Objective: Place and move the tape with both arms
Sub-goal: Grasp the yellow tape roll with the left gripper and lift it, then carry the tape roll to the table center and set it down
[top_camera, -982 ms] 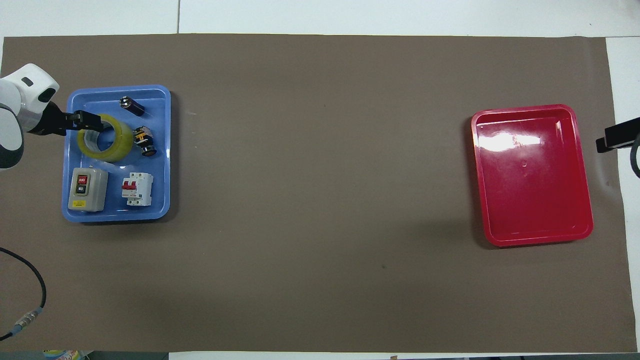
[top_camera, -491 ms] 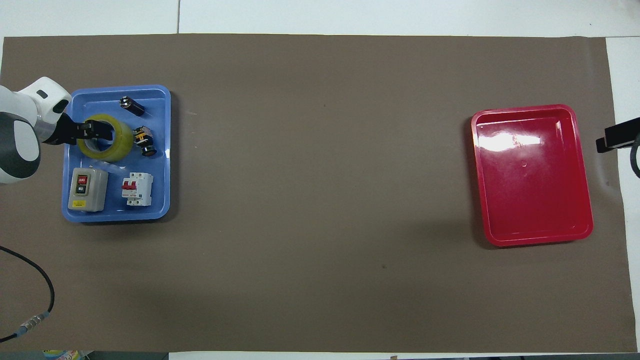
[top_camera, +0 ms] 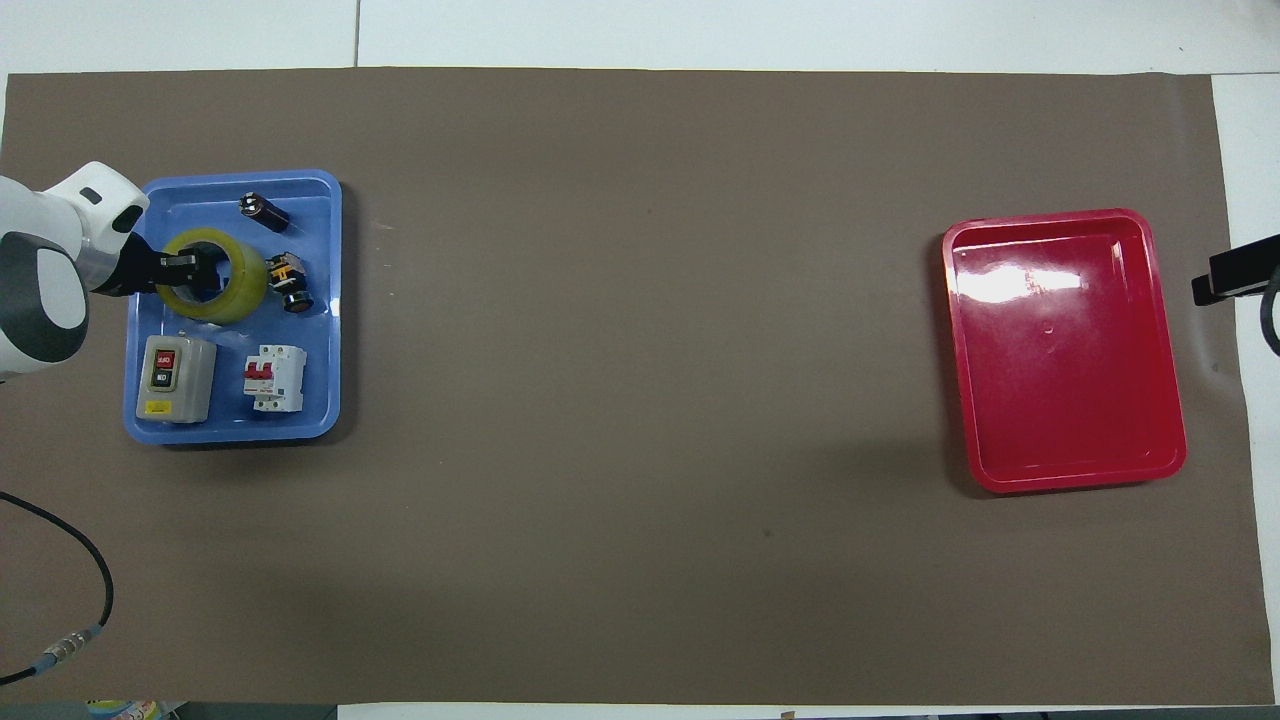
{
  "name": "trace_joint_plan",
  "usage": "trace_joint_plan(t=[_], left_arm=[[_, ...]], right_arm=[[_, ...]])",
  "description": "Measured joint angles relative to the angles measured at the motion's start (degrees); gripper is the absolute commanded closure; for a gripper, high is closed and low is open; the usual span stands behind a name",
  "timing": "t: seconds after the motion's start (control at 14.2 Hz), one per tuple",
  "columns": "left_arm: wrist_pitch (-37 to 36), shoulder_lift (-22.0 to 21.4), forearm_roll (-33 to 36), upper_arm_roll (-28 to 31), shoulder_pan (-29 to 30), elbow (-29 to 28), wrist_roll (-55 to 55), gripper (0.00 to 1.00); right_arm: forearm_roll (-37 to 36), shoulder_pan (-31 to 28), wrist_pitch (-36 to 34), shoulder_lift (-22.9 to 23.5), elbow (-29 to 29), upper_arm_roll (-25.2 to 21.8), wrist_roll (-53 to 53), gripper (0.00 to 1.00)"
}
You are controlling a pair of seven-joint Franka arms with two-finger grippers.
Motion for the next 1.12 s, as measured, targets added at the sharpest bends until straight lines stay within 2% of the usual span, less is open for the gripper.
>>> trace_joint_plan(t=[0.35, 0.49, 0.77, 0.91, 1.12], left_arm=[[-0.1, -1.3, 0.0, 0.0, 0.0, 0.2, -0.6, 1.00], [-1.8, -3.8, 0.0, 0.0, 0.0, 0.9, -0.8, 1.00], [-10.2, -11.3, 0.0, -0.2, -0.4, 1.4, -3.5, 1.00], [-11.8, -12.9, 0.0, -0.5, -3.2, 0.9, -7.5, 1.00], [-11.3, -12.6, 2.2, -0.9, -12.4, -0.7, -18.1, 1.00]], right_arm=[[0.0, 0.0, 0.0, 0.0, 0.0, 0.0, 0.0, 0.00], [0.0, 0.0, 0.0, 0.0, 0.0, 0.0, 0.0, 0.00], [0.0, 0.0, 0.0, 0.0, 0.0, 0.0, 0.0, 0.00], [0.0, 0.0, 0.0, 0.0, 0.0, 0.0, 0.0, 0.00], [0.0, 0.0, 0.0, 0.0, 0.0, 0.0, 0.0, 0.00]])
